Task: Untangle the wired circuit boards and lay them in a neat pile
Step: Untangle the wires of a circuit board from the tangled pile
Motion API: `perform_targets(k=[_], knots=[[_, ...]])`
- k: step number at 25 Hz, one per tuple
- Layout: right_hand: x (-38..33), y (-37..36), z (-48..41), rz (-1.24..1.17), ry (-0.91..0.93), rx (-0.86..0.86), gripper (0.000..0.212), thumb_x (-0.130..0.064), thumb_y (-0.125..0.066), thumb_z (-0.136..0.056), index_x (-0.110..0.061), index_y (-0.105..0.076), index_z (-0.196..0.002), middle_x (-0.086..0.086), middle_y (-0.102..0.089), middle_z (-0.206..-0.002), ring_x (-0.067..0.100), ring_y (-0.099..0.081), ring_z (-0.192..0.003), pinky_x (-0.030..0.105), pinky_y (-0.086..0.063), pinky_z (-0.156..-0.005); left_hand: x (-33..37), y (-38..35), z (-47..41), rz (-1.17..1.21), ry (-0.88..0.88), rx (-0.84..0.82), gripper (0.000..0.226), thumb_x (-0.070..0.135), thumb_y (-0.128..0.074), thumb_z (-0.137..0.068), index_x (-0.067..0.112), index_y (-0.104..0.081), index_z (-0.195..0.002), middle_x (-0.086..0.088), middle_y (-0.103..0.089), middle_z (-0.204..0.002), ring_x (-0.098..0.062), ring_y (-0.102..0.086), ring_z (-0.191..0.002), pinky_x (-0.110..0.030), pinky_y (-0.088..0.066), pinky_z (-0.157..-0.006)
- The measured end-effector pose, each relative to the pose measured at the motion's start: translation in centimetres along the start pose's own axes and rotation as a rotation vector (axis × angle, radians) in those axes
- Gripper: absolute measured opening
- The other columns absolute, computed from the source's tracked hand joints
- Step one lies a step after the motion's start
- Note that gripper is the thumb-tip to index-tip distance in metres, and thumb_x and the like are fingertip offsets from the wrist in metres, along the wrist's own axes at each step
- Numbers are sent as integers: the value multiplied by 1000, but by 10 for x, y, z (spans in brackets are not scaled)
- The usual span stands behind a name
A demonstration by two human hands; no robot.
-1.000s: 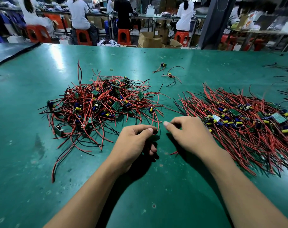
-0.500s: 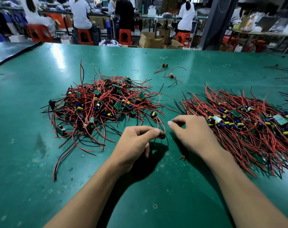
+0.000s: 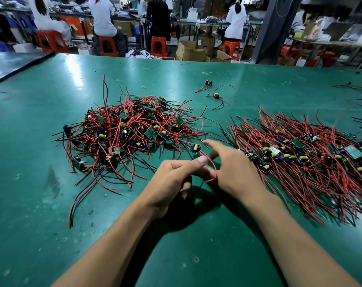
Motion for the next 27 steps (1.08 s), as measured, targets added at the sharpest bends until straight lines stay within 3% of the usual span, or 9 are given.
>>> perform_targets(k=[3,6,7,9,12,16,20,24,27], knots=[[1,-10,2,-152,51,46,58,-61,-57,-83,-30,-59,-133,-3,-69,-119,18,-67,-105,38,-54,-87,-3,-4,3,-38,69,-132,53,62,-64,-80,11,-78,-83,-25,-25,-55,-30,-12,-52,-31,-12,-46],[8,-10,-2,-479,-75,192,25,-39,-67,-93,-20,-74,-108,-2,-75,-92,13,-67,-73,27,-52,-67,-1,-5,4,-39,79,-213,55,65,-63,-80,13,-79,-89,-26,-48,-63,-24,-30,-51,-30,-22,-49],[10,-11,-3,-651,-148,211,18,-31,-68,-94,-17,-75,-103,-1,-75,-87,16,-66,-64,27,-50,-57,0,-4,3,0,68,-187,54,64,-65,-79,13,-79,-89,-31,-61,-77,-23,-39,-53,-28,-29,-50],[11,-11,-5,-1030,-300,213,14,-26,-65,-95,-16,-74,-96,0,-72,-78,14,-55,-47,21,-39,-40,-3,2,-4,150,90,-53,42,54,-72,-74,13,-79,-84,-18,-74,-93,-15,-52,-53,-22,-39,-52],[9,-4,-5,-1403,-387,109,19,-27,-60,-92,-18,-76,-87,-3,-64,-68,8,-42,-44,18,-29,-43,-9,13,-11,303,114,133,24,30,-65,-87,8,-75,-85,-14,-75,-88,-12,-57,-52,-17,-47,-51],[-13,-1,-1,-1686,-277,-209,23,-32,-59,-81,-15,-74,-76,-3,-44,-62,10,-29,-49,23,-23,-47,-7,12,-10,288,93,147,16,11,-57,-95,4,-67,-104,-13,-73,-82,-14,-61,-54,-18,-50,-52],[-23,-11,3,-1505,-239,-354,29,-36,-59,-88,-16,-73,-73,-6,-41,-53,5,-36,-42,19,-29,-44,-4,8,-8,296,86,93,17,17,-55,-96,7,-67,-101,-12,-70,-73,-17,-62,-52,-21,-50,-50],[-15,-19,-1,-1159,-281,-83,30,-35,-60,-97,-14,-73,-81,-7,-42,-51,5,-38,-40,16,-32,-40,-3,3,-5,230,97,31,8,14,-59,-94,7,-59,-93,-18,-71,-76,-24,-66,-53,-26,-54,-49],[-12,-25,-1,-1066,-320,35,37,-42,-61,-96,-10,-73,-81,-2,-52,-53,13,-48,-49,23,-42,-53,-5,-4,-4,87,46,-14,17,21,-70,-86,8,-59,-89,-14,-72,-79,-21,-67,-58,-28,-57,-56]])
Point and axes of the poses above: each hand's wrist, its own z-axis away from the middle knuckle, its own y-axis out of the back of the hand, x = y × z, the point moved 6 cm from there along -z, towards the middle knuckle
